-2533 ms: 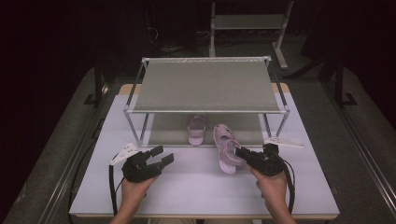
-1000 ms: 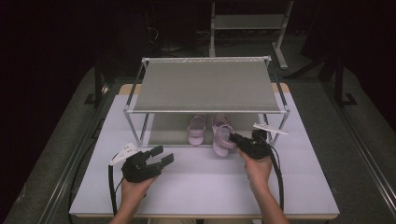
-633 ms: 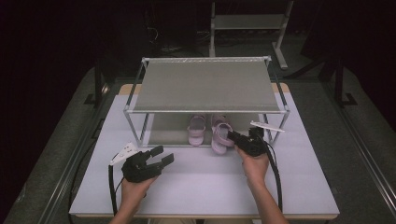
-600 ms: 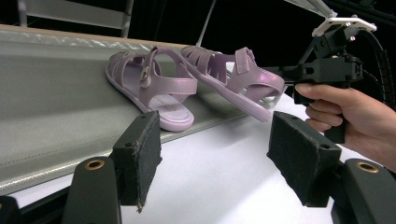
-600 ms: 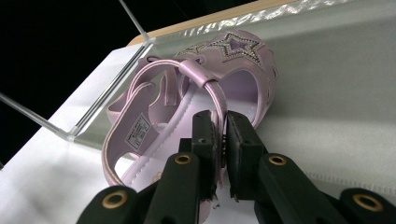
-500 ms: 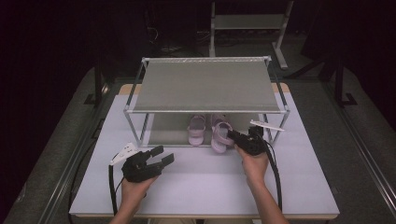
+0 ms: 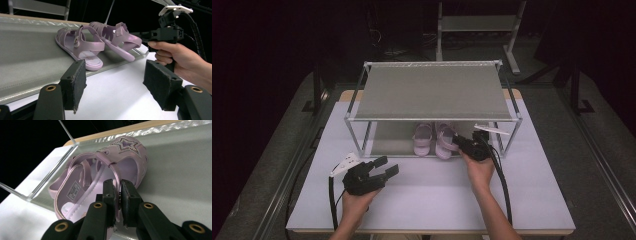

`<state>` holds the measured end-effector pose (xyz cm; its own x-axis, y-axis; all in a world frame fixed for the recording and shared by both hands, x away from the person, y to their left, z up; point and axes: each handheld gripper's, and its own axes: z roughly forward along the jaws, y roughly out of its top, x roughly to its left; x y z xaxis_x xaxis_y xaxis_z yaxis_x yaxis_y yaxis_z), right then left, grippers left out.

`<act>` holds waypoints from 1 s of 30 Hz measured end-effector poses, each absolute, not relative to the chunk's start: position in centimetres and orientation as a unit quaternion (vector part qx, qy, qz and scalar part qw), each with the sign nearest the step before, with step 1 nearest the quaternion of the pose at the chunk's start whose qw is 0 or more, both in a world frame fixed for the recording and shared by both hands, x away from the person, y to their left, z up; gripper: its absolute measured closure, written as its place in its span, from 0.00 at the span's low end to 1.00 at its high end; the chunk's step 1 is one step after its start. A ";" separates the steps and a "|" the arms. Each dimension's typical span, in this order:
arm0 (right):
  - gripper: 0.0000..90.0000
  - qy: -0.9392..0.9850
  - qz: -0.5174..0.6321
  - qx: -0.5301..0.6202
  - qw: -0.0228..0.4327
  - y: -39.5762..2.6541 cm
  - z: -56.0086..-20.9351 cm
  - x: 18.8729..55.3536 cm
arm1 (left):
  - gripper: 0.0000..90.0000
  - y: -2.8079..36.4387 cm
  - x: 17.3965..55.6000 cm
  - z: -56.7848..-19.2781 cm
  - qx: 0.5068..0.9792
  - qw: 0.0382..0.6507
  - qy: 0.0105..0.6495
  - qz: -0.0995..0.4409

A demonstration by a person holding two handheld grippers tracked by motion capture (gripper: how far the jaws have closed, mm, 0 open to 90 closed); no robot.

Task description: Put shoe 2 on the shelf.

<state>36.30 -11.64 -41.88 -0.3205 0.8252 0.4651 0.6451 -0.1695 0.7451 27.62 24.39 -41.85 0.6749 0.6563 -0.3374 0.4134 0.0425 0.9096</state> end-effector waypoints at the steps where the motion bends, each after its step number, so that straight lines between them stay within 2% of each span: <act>1: 0.91 0.633 0.491 0.591 0.092 -11.6 -41.8 36.2 | 0.38 24.4 27.6 -41.8 0.685 0.607 0.391 0.100; 2: 0.91 0.621 0.473 0.621 0.073 -11.2 -41.5 36.1 | 0.38 24.4 27.6 -41.8 0.685 0.607 0.390 0.100; 4: 0.91 0.619 0.468 0.627 0.074 -11.1 -41.5 36.1 | 0.38 24.3 27.6 -41.8 0.685 0.607 0.390 0.099; 6: 0.91 0.641 0.501 0.570 0.109 -11.3 -42.3 37.1 | 0.38 24.3 27.6 -41.8 0.685 0.608 0.390 0.099; 8: 0.91 0.646 0.504 0.561 0.114 -11.2 -42.4 37.3 | 0.38 24.3 27.6 -41.8 0.685 0.608 0.390 0.099; 30: 0.91 0.642 0.487 0.578 0.127 -11.2 -43.3 38.7 | 0.38 24.2 27.7 -41.8 0.686 0.608 0.388 0.097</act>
<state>38.70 -11.18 -43.34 -0.2992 0.8663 0.4001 0.6184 -0.1432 0.7727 27.71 24.20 -41.83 0.6806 0.6502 -0.3378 0.4136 0.0396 0.9096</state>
